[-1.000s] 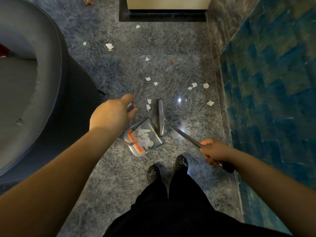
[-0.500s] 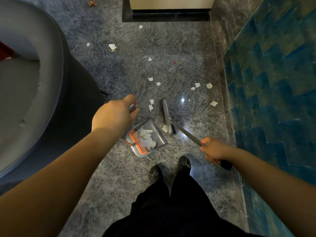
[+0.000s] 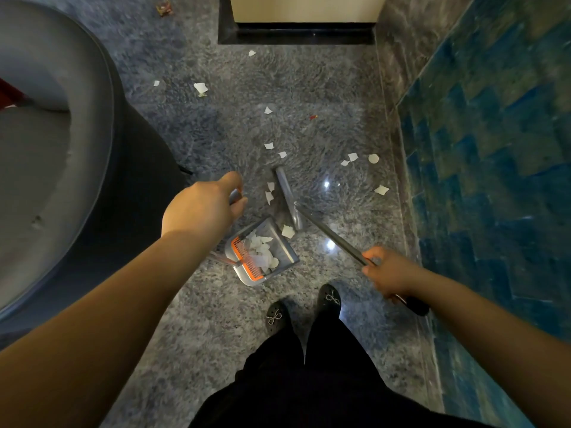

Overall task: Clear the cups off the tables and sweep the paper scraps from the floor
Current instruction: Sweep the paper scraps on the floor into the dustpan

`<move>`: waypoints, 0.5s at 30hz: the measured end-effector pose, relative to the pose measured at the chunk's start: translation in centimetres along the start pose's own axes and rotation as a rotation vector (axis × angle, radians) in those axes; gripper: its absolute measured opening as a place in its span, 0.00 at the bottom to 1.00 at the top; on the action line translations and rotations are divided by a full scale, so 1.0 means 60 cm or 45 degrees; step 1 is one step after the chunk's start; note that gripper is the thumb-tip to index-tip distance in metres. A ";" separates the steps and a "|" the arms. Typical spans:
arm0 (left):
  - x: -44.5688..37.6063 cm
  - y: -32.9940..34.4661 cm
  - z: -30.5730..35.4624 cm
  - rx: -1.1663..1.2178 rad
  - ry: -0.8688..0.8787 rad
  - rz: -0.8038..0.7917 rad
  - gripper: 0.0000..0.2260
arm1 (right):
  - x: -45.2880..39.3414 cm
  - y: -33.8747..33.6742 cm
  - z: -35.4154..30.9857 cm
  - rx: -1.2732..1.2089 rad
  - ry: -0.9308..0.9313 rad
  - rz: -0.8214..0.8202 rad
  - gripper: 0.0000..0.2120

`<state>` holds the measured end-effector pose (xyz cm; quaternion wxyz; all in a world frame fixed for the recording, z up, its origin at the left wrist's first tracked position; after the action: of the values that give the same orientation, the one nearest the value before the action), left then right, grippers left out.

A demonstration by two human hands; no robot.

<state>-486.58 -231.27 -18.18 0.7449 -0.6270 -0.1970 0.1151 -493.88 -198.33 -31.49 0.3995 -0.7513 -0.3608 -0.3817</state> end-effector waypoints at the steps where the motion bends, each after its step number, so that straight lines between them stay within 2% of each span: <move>1: 0.001 0.000 -0.002 0.005 0.000 -0.002 0.08 | -0.005 -0.003 -0.007 0.070 -0.031 0.028 0.10; 5: 0.005 0.000 -0.006 0.011 -0.005 -0.014 0.08 | -0.034 0.008 -0.028 0.224 -0.042 0.057 0.14; 15: 0.014 0.005 0.001 0.026 0.001 -0.008 0.09 | -0.042 0.044 -0.025 -0.130 -0.015 -0.106 0.15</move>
<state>-485.82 -230.80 -18.35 0.7517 -0.6187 -0.1976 0.1143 -493.18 -201.35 -33.91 0.3422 -0.7574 -0.3740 -0.4115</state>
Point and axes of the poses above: each hand's wrist, its own x-axis away from the middle knuckle, its own y-axis out of the palm, z = x × y, the point moved 10 cm from there along -x, towards the middle knuckle, and after that the axes turned 5 degrees about -x, right-handed, at the moved point
